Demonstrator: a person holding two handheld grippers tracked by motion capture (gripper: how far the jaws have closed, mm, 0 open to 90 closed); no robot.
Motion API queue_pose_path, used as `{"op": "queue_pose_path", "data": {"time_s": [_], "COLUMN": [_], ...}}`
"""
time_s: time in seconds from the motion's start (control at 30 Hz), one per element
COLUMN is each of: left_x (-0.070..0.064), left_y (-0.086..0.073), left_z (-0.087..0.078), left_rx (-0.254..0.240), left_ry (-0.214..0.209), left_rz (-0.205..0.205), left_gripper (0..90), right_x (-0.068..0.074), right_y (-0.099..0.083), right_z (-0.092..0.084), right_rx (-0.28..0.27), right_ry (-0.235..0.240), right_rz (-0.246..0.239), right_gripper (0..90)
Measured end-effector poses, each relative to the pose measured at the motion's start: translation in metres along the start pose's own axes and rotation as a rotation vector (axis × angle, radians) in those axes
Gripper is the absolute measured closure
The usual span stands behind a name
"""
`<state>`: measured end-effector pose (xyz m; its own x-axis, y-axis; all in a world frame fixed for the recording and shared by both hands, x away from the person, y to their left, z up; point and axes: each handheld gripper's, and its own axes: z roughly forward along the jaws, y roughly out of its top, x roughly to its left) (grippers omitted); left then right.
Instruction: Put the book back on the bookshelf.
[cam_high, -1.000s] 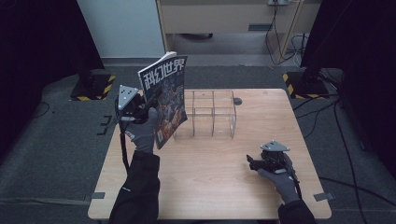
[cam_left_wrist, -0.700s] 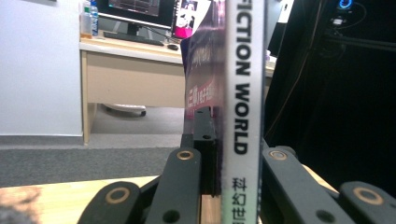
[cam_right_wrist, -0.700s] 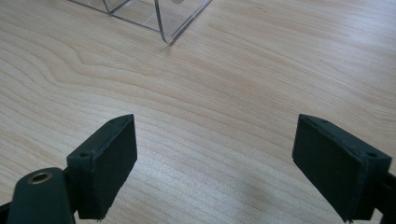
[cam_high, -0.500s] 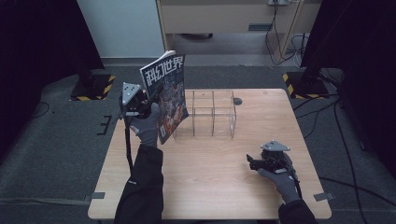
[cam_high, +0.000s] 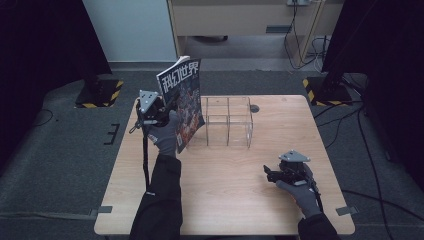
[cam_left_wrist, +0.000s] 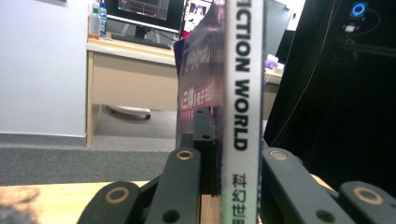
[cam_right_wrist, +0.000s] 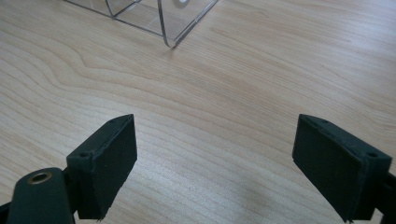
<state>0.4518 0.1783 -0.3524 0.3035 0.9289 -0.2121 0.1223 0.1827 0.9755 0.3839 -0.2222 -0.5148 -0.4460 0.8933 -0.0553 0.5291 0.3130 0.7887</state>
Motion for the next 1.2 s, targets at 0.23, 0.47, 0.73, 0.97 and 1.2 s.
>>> {"op": "queue_pose_path", "data": {"time_s": [0.23, 0.47, 0.73, 0.97, 1.2], "left_x": [-0.004, -0.007, -0.007, -0.003, 0.0], "left_y": [-0.01, -0.023, -0.037, -0.047, -0.058], "left_z": [0.008, 0.014, 0.021, 0.023, 0.022], "left_rx": [-0.011, -0.022, -0.005, -0.008, -0.011], "left_ry": [-0.001, 0.02, 0.017, 0.018, 0.029], "left_rz": [-0.021, -0.031, -0.045, -0.053, -0.062], "left_gripper": [81.9, 81.8, 81.7, 81.6, 81.4], "right_x": [0.001, 0.001, 0.001, 0.001, 0.003], "right_y": [0.0, 0.0, 0.0, -0.001, -0.001], "right_z": [0.0, 0.001, 0.002, 0.002, 0.002], "right_rx": [0.004, 0.005, 0.004, 0.0, 0.009], "right_ry": [0.003, 0.004, -0.001, -0.002, 0.001], "right_rz": [-0.006, -0.008, -0.01, -0.014, -0.017], "right_gripper": [13.9, 14.0, 14.1, 14.2, 14.3]}}
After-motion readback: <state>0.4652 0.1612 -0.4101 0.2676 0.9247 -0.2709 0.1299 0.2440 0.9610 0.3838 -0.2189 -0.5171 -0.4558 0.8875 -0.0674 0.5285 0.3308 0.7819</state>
